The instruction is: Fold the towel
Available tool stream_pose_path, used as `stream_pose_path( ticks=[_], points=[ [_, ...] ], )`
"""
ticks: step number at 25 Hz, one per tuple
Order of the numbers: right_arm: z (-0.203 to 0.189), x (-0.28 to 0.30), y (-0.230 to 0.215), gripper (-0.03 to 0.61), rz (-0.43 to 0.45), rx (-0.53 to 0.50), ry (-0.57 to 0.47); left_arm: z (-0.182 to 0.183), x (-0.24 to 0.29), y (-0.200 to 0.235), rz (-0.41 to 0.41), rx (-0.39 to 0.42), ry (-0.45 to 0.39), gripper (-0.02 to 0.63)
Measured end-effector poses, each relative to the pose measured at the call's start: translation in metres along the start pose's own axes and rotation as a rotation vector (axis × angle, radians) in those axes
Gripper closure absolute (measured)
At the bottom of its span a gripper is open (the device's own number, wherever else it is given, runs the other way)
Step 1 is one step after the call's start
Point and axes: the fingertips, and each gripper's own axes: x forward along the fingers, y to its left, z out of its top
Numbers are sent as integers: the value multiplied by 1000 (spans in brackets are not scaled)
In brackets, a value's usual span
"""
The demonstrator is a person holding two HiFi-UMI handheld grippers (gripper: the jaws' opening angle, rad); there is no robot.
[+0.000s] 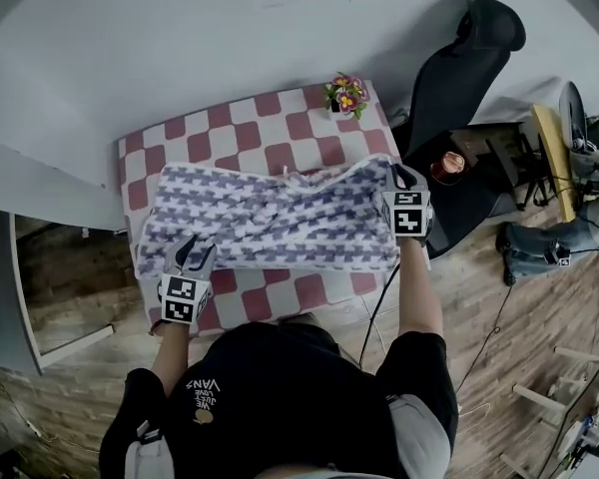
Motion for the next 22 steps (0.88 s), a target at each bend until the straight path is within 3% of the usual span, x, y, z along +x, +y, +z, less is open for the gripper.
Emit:
stream_pose_path(
  ticks=[4, 10, 14, 16, 20, 22],
  points=[
    [-11, 36, -22, 534, -6, 78, 66, -8, -6, -2, 25, -23, 35, 459],
    [-46, 58, -65, 534, -80, 282, 190, -16, -17, 3, 61, -46, 60, 459],
    [-68, 64, -65, 505, -78, 343, 248, -26, -20, 7, 69, -56, 86, 459],
    [-73, 60, -58, 429, -56, 357, 250, -32, -22, 11, 74, -62, 100, 459],
    [-76, 25, -54, 402, -67, 391, 170, -38, -25, 24, 97, -53, 104, 459],
    [-78, -4, -41, 402, -65, 383, 101, -42, -28, 27, 88, 0, 115, 453]
  ],
)
